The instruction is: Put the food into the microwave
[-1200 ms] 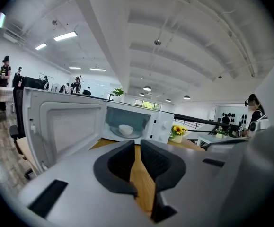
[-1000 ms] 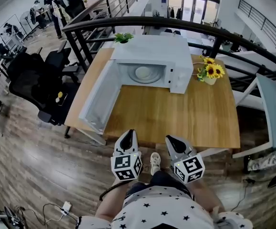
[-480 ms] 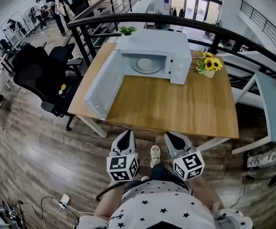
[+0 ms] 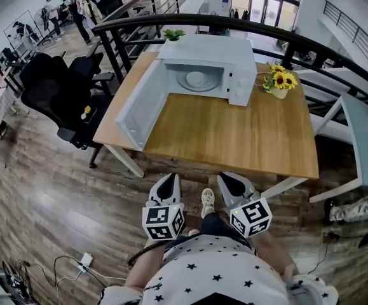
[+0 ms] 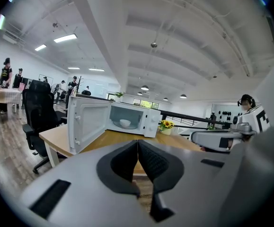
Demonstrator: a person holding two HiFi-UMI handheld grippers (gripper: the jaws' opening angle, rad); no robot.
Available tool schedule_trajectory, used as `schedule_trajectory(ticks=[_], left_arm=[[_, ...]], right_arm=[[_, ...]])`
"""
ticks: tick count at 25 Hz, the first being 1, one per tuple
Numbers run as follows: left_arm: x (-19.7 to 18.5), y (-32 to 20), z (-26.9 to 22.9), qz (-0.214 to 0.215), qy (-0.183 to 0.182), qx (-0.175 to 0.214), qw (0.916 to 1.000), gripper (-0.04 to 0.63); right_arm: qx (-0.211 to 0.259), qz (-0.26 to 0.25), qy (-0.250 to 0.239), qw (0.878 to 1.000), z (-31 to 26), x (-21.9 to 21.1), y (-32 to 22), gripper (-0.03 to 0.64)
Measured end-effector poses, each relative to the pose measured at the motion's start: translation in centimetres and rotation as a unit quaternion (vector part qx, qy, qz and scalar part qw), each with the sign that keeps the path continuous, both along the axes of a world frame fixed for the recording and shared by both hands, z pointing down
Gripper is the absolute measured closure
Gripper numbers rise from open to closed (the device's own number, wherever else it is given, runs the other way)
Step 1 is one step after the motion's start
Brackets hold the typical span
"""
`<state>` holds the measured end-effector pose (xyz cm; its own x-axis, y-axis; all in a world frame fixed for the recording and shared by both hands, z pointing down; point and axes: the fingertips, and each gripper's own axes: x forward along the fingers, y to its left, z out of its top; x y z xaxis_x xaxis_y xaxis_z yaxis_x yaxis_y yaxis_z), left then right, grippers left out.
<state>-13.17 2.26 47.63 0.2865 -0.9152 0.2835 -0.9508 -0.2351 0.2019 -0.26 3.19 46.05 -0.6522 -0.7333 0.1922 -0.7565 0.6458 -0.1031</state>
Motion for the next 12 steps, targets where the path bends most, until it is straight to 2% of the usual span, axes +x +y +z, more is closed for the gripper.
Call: schedule_trajectory(ticks=[12], left_arm=[[-0.08,-0.25,-0.2,0.005,0.001,0.001,1.0,0.589]], right_arm=[[0.007,0.011,0.005,1.0,-0.25,-0.19,-0.38,0.612]])
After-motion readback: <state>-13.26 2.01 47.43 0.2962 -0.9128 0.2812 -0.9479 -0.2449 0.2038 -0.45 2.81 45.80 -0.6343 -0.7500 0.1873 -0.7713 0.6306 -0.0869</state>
